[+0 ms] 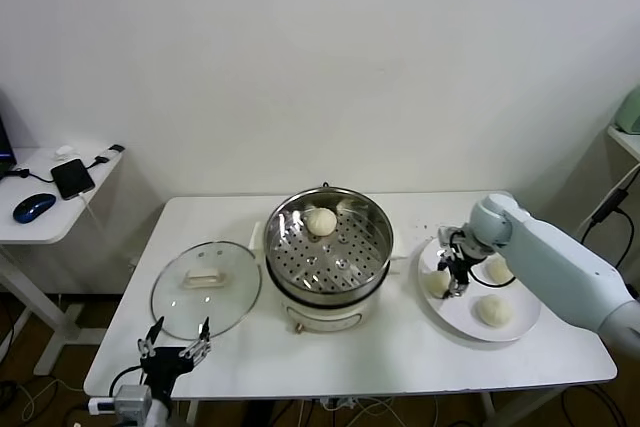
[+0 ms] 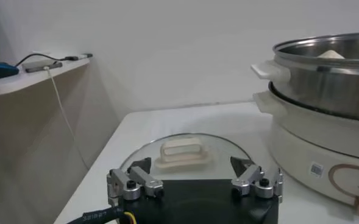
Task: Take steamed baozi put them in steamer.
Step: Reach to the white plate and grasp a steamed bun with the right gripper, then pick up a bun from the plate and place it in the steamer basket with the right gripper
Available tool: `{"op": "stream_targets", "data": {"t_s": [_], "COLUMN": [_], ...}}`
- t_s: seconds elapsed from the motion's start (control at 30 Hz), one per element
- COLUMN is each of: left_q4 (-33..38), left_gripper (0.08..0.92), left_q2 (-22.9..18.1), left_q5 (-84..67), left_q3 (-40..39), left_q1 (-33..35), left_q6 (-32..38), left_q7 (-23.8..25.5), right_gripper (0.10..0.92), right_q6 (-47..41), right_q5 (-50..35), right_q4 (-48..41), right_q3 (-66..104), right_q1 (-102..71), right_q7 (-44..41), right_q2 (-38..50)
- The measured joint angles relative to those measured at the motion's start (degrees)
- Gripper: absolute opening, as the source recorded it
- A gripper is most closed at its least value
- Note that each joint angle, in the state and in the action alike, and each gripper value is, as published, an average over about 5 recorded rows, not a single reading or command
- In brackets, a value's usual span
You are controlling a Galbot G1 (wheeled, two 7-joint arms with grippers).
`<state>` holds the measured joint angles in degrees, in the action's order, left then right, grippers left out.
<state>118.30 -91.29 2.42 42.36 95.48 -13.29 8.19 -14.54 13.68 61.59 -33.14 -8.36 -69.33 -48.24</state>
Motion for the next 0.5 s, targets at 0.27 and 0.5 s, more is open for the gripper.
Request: {"op": "stream_targets", "data": {"t_s": [0.27,0.5], "left_q4": [0.0,-0.4], "left_gripper": [0.823,0.823], "left_q2": [-0.3,-0.6], "left_q5": [0.4,1.1], "left_q3": [-0.4,-1.1], "left_q1": [-0.5,-1.2], "left_q6": [0.1,0.2], "left_q7": [0.0,-0.1], "right_gripper": [0.528,0.534], "right_q6": [-0.9,-2.6], "right_q5": [-2.4,-8.1], "right_q4": [2.1,5.7], "right_q3": [-1.9,-7.8], "right_q1": [3.2,12.4], "right_q7": [-0.9,-2.3], "right_q2": [2.2,5.1]}}
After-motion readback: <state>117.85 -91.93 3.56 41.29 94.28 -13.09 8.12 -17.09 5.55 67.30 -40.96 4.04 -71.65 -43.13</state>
